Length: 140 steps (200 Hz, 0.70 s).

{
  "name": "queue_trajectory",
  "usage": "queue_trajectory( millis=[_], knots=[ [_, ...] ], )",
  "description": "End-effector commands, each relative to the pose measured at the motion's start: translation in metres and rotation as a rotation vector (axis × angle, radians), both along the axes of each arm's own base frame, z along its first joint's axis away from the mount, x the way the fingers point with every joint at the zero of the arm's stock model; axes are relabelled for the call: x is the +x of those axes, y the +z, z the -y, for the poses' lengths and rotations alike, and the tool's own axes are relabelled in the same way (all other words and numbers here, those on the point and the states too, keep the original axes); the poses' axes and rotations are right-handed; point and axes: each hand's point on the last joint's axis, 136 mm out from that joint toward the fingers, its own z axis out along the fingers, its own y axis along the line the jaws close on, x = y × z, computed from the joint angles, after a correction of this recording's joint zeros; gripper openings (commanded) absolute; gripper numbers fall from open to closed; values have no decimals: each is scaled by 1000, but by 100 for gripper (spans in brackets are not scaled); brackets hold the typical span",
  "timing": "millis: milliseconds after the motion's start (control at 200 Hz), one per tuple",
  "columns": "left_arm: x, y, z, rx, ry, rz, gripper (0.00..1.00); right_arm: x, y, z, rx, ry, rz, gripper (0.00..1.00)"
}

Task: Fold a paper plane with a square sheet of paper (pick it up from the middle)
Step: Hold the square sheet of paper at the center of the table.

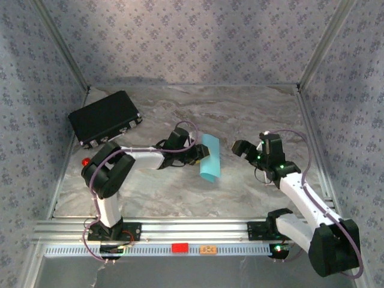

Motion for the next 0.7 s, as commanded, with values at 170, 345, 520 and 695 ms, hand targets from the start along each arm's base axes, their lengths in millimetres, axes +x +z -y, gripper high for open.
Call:
queue_trajectory(
  millis=[170, 345, 520, 695],
  knots=[
    [0, -18, -8, 59, 87, 8, 43, 7, 9, -26, 59, 138, 8, 97],
    [-7, -35, -16, 165, 72, 8, 44, 7, -1, -29, 64, 150, -35, 95],
    [-10, -37, -22, 256, 37, 27, 48, 8, -5, -30, 62, 157, -53, 95],
    [-11, -35, -30, 382, -12, 63, 55, 9, -8, -33, 61, 162, -71, 95]
  ],
)
